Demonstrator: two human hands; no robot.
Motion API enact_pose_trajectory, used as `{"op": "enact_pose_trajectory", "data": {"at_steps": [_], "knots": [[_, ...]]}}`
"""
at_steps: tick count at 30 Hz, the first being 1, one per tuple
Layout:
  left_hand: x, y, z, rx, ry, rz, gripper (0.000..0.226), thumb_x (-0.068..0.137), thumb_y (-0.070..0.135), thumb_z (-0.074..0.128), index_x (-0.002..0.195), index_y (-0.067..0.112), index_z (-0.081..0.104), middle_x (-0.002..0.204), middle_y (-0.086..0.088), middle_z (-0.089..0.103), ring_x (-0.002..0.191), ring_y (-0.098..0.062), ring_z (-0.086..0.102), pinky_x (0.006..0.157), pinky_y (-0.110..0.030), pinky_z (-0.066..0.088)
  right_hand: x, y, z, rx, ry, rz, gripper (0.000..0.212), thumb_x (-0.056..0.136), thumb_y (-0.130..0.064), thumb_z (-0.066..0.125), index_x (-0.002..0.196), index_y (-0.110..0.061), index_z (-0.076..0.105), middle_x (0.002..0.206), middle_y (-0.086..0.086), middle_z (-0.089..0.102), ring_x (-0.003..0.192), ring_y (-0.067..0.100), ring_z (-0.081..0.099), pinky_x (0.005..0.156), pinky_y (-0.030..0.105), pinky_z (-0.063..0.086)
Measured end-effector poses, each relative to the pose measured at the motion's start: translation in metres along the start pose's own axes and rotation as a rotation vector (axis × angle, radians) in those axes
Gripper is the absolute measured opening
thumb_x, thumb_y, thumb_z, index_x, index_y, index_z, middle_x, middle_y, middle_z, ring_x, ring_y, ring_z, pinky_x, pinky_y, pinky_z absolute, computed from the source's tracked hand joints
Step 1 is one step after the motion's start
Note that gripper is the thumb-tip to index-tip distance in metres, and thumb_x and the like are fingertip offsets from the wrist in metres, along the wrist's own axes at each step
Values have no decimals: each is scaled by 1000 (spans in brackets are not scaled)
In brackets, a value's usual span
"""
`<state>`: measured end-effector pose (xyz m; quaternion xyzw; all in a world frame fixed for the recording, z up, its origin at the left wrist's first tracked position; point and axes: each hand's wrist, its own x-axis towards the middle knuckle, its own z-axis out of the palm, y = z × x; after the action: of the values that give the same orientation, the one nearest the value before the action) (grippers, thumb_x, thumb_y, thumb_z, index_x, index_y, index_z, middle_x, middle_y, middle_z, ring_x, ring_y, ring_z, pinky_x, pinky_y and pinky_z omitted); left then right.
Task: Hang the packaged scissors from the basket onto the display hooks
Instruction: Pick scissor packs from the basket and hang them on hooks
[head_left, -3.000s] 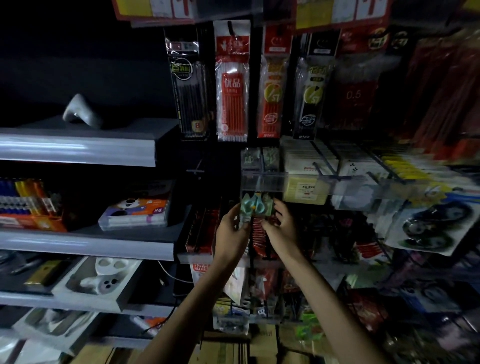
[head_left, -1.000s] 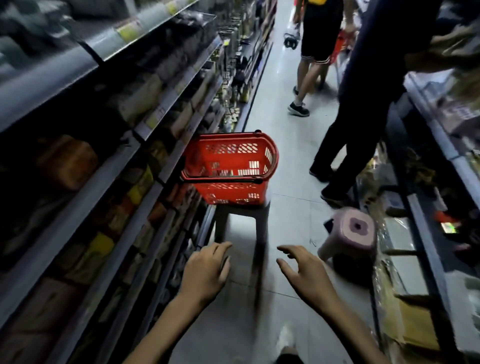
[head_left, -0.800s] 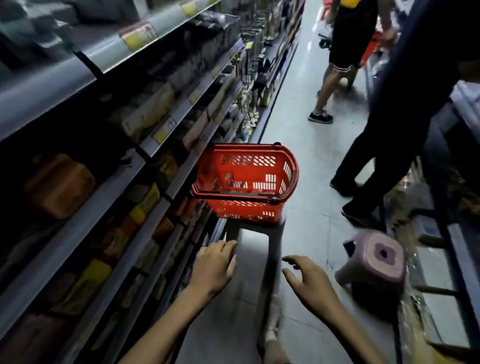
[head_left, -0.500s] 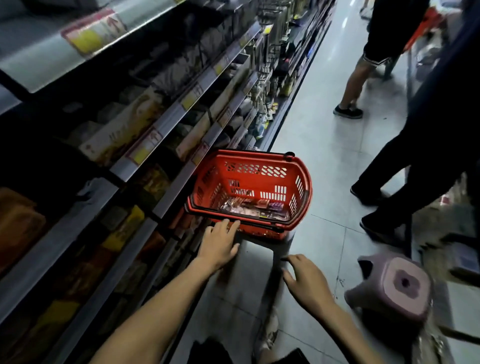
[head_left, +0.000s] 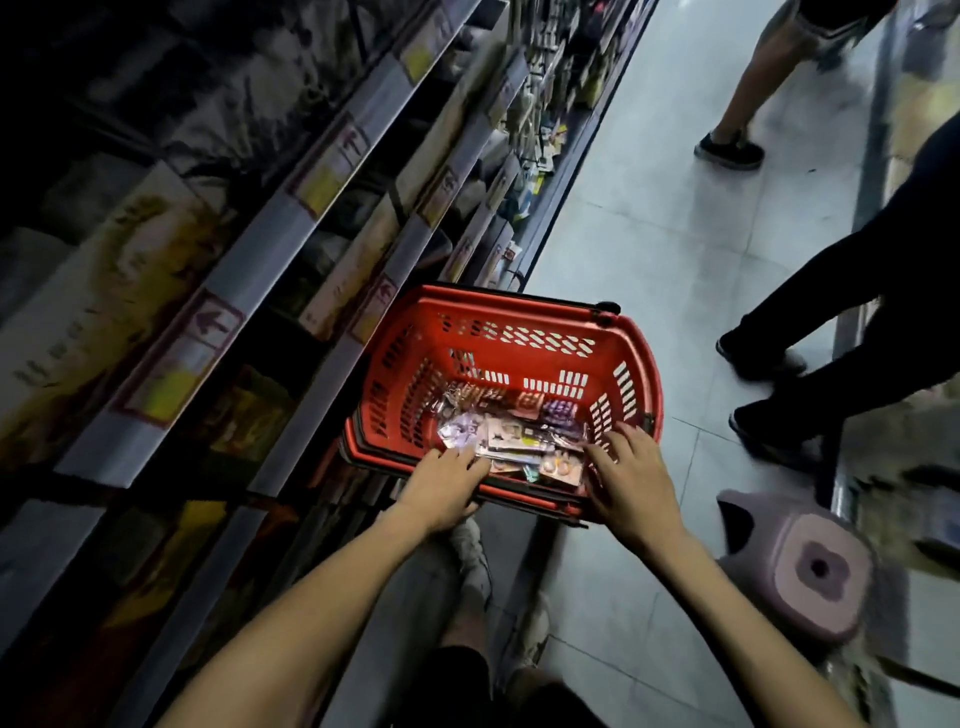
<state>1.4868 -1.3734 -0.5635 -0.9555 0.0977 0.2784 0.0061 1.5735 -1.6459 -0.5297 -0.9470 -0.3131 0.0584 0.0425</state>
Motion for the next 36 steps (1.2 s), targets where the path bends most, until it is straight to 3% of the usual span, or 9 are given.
{"op": "enact_pose_trajectory", "data": {"at_steps": [4, 8, 16, 21, 24, 27, 29, 32, 36], "knots": [[15, -22, 6, -20, 24, 177, 72, 87, 47, 72, 146, 16, 42, 135, -9, 55, 119, -32, 58, 82, -43, 52, 17, 7, 20, -101, -114, -24, 21, 84, -32, 63, 90, -15, 74, 86, 9, 74, 95, 32, 66, 112, 46, 34], [24, -41, 22, 5, 200, 360, 64, 73, 68, 64, 116, 21, 58, 101, 1, 65, 90, -24, 67, 51, -34, 50, 21, 4, 21, -140, -191, -29, 42, 98, -43, 44, 78, -19, 73, 75, 1, 72, 81, 25, 64, 105, 44, 40], [30, -39, 29, -106, 320, 362, 63, 85, 81, 51, 104, 22, 63, 88, 1, 64, 80, -25, 67, 51, -34, 44, 45, 5, 13, -198, -456, -19, 45, 96, -46, 33, 87, -21, 68, 85, 0, 74, 83, 24, 64, 87, 41, 39], [30, -37, 25, -150, 379, 322, 73, 90, 86, 39, 103, 19, 64, 88, -1, 62, 79, -26, 63, 52, -37, 43, 95, 8, 43, -121, -661, -54, 29, 97, -41, 52, 111, -17, 62, 105, 7, 73, 97, 31, 70, 75, 37, 47], [30, -37, 28, -191, 392, 308, 76, 91, 87, 38, 104, 17, 65, 88, -1, 61, 78, -26, 62, 53, -38, 44, 130, 3, 83, -68, -725, -8, 32, 95, -38, 59, 119, -17, 63, 119, 9, 69, 108, 32, 67, 84, 39, 53], [30, -37, 29, -210, 399, 294, 71, 94, 82, 38, 103, 18, 66, 89, -1, 61, 78, -26, 62, 57, -38, 46, 157, -3, 119, -47, -691, 8, 55, 91, -49, 65, 135, -16, 55, 136, 14, 56, 125, 34, 55, 98, 42, 48], [31, -36, 31, -209, 409, 279, 67, 98, 77, 34, 103, 19, 67, 89, 0, 61, 79, -24, 62, 58, -37, 46, 172, -5, 139, -49, -649, 14, 70, 84, -44, 74, 141, -13, 48, 137, 17, 52, 126, 36, 52, 99, 44, 48], [32, -34, 33, -208, 392, 243, 65, 101, 73, 30, 103, 21, 68, 89, 1, 62, 80, -23, 62, 59, -37, 47, 192, -7, 164, -7, -604, 75, 68, 86, -24, 69, 147, -10, 41, 141, 20, 47, 126, 39, 50, 100, 48, 48], [33, -33, 35, -217, 392, 198, 60, 99, 71, 39, 103, 21, 70, 87, 2, 62, 79, -23, 63, 59, -36, 49, 208, -5, 194, 47, -652, 106, 78, 89, -21, 65, 157, -23, 26, 146, 20, 45, 126, 40, 52, 100, 52, 49]]}}
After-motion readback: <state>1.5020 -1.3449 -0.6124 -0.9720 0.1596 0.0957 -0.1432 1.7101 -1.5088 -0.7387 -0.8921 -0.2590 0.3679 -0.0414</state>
